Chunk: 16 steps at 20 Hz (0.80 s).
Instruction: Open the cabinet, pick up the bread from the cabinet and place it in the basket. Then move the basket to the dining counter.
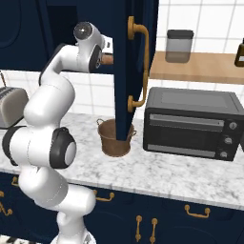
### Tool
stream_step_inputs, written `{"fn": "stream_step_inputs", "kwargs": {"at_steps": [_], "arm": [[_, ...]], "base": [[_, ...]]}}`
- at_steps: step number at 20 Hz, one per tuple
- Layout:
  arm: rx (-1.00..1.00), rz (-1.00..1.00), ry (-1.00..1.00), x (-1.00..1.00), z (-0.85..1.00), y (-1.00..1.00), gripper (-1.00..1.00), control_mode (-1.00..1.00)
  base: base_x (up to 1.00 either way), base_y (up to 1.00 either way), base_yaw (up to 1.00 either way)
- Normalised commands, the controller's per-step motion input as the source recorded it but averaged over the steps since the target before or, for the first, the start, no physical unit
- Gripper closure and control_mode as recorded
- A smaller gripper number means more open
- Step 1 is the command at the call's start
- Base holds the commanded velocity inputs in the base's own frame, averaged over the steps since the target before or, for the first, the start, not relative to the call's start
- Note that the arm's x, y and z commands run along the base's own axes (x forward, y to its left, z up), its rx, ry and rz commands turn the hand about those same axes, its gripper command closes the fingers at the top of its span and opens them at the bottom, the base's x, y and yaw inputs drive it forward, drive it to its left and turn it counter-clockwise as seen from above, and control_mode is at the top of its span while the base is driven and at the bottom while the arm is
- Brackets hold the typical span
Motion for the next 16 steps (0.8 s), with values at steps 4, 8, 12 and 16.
{"fn": "stream_step_inputs", "kwargs": {"at_steps": [4, 8, 12, 16], "arm": [[0.0, 0.0, 0.01, 0.35, -0.16, 0.0, -1.0, -1.0], [0.0, 0.0, 0.0, 0.32, -0.14, 0.0, -1.0, -1.0], [0.0, 0.0, 0.0, 0.29, -0.09, -0.04, -1.0, -1.0], [0.0, 0.0, 0.0, 0.09, -0.13, -0.02, 1.0, -1.0]], "base": [[0.0, 0.0, 0.0], [0.0, 0.0, 0.0], [0.0, 0.0, 0.0], [0.0, 0.0, 0.0]]}}
